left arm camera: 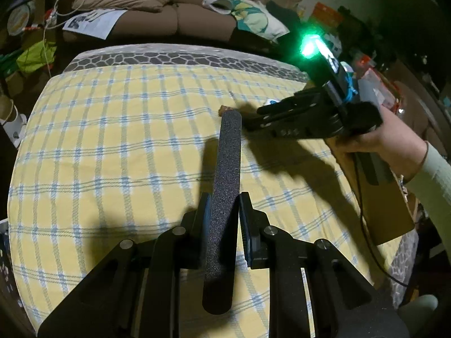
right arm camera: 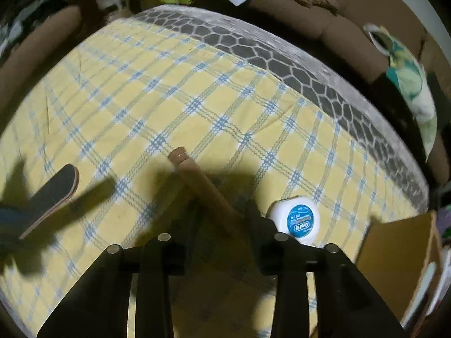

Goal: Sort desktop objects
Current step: 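Carry the emery board and wooden stick into the box and open both grippers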

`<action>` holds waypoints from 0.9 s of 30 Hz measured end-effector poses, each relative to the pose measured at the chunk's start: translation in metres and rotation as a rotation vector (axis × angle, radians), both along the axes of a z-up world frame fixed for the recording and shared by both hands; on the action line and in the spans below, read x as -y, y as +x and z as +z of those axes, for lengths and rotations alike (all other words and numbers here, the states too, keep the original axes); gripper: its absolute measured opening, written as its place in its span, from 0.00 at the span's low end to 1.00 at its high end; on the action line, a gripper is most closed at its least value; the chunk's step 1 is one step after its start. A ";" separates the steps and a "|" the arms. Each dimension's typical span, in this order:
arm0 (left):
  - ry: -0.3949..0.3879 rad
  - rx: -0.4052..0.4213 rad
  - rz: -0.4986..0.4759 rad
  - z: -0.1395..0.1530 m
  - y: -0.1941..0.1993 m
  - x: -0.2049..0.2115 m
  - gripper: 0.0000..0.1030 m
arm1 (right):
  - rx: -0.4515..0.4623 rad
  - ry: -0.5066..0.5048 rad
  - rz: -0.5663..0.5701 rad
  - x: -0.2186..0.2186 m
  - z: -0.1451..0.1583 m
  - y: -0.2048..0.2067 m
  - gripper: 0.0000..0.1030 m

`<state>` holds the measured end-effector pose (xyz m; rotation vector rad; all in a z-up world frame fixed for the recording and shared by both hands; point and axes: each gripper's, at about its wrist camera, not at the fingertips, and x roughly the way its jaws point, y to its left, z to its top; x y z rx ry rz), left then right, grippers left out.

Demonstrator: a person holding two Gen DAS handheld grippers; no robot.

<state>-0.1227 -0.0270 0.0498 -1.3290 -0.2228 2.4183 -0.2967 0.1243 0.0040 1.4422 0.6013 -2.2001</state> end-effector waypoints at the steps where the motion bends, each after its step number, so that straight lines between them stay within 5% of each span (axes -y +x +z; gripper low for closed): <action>1: 0.004 0.003 0.002 0.000 -0.001 0.002 0.18 | 0.006 -0.011 -0.009 -0.002 0.000 -0.001 0.23; 3: 0.009 0.001 0.006 0.000 0.001 0.001 0.18 | 0.012 -0.010 -0.008 -0.004 0.003 0.000 0.14; 6: 0.026 -0.007 0.009 0.005 0.004 -0.001 0.18 | 0.008 -0.060 -0.040 -0.012 0.019 0.004 0.14; 12: 0.074 -0.027 -0.009 0.031 0.002 -0.026 0.18 | 0.052 -0.358 -0.210 -0.071 0.081 0.019 0.14; 15: 0.100 -0.052 -0.045 0.054 -0.005 -0.057 0.18 | 0.083 -0.478 -0.309 -0.116 0.108 0.023 0.14; 20: 0.183 -0.063 -0.116 0.084 -0.026 -0.134 0.18 | 0.075 -0.536 -0.460 -0.202 0.137 0.033 0.14; 27: 0.249 -0.012 -0.155 0.090 -0.066 -0.234 0.18 | 0.093 -0.607 -0.656 -0.311 0.126 0.040 0.14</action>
